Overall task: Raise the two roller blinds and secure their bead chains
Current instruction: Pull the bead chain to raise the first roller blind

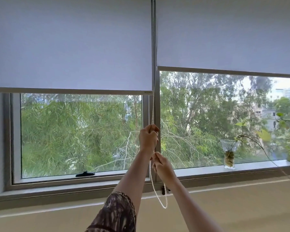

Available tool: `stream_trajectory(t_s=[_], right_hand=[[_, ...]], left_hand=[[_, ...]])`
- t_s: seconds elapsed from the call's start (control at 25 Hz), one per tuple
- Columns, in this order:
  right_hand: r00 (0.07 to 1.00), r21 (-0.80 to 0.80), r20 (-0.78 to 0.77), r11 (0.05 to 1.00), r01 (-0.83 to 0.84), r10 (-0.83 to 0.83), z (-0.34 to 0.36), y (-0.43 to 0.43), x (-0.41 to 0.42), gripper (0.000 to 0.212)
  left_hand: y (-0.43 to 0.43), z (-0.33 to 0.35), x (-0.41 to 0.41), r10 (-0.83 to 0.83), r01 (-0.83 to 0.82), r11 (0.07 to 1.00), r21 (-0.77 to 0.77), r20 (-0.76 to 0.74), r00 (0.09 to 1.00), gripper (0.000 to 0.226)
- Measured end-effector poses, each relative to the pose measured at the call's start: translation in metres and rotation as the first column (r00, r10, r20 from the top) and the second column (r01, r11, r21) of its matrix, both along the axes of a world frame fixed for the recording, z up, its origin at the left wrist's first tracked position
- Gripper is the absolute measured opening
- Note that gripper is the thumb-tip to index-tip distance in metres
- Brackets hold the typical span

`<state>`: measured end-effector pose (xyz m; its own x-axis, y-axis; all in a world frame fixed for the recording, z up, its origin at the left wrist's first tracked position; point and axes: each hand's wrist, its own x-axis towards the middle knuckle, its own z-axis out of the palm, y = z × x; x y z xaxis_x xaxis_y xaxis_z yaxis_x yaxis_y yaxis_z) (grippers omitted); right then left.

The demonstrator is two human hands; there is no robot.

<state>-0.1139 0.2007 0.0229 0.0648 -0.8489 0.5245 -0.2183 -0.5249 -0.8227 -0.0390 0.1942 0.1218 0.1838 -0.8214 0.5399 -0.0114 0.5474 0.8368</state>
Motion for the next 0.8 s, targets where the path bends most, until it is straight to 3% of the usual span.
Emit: stream_trajectory(t_s=[0.16,0.32,0.56,0.68,0.8], right_hand=[[0.994,0.120,0.077,0.989,-0.084,0.075,0.020,-0.003,-0.010,0.026],[0.976,0.025,0.207,0.997,-0.068,0.062,0.072,-0.008,-0.011,0.037],[0.973,-0.073,0.230,0.997,-0.014,0.030,0.146,0.001,0.004,0.024],[0.969,-0.075,0.247,0.996,0.052,-0.033,0.147,0.003,0.009,0.026],[0.958,-0.184,0.274,0.974,0.134,-0.080,0.136,0.007,0.015,0.028]], left_hand=[[0.005,-0.011,0.007,0.026,-0.026,1.000,0.004,0.034,0.999,0.030],[0.009,-0.039,0.010,0.023,-0.024,1.000,0.008,0.077,0.997,0.032],[0.017,-0.081,0.001,-0.045,0.034,0.995,0.095,0.116,0.992,0.038],[0.025,-0.091,0.002,-0.091,0.074,0.992,0.097,0.175,0.980,0.035],[0.027,-0.074,0.012,-0.221,0.196,0.972,0.132,0.211,0.952,0.030]])
